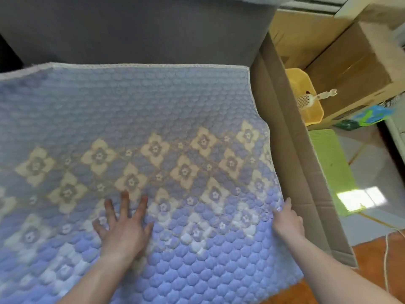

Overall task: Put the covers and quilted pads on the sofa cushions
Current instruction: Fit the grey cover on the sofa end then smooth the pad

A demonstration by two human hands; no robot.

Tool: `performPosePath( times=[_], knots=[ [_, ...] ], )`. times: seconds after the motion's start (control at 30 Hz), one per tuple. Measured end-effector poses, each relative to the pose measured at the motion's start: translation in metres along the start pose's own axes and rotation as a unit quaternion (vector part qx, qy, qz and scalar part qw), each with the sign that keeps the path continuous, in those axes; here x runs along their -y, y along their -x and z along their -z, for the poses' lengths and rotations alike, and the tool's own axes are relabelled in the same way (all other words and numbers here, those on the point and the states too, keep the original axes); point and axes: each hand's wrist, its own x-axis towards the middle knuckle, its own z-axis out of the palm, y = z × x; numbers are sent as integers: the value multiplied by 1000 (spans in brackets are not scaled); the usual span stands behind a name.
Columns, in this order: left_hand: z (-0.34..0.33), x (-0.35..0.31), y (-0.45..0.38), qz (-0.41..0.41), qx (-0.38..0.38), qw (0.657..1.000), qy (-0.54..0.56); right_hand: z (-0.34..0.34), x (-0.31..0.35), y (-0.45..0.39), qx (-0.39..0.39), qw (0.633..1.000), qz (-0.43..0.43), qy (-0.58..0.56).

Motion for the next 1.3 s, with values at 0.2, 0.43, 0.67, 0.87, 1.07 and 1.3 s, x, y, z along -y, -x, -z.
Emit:
performPosePath(
  times=[0.2,0.43,0.67,0.87,1.07,1.3],
  knots=[
    [-6,-30,7,74,-11,997,14,22,-14,0,-66,982,126,121],
    [-6,-80,14,107,1,992,66,52,16,-6,-46,968,187,161],
    [-36,-16,76,177,-49,972,148,13,133,53,39,868,475,135],
    [-101,150,141,405,-52,873,267,-34,234,153,79,777,584,219],
    [-131,195,177,352,-108,891,265,-105,343,278,70,612,734,288],
    [-148,201,162,310,-189,860,358,-172,407,365,15,370,842,392]
  ],
)
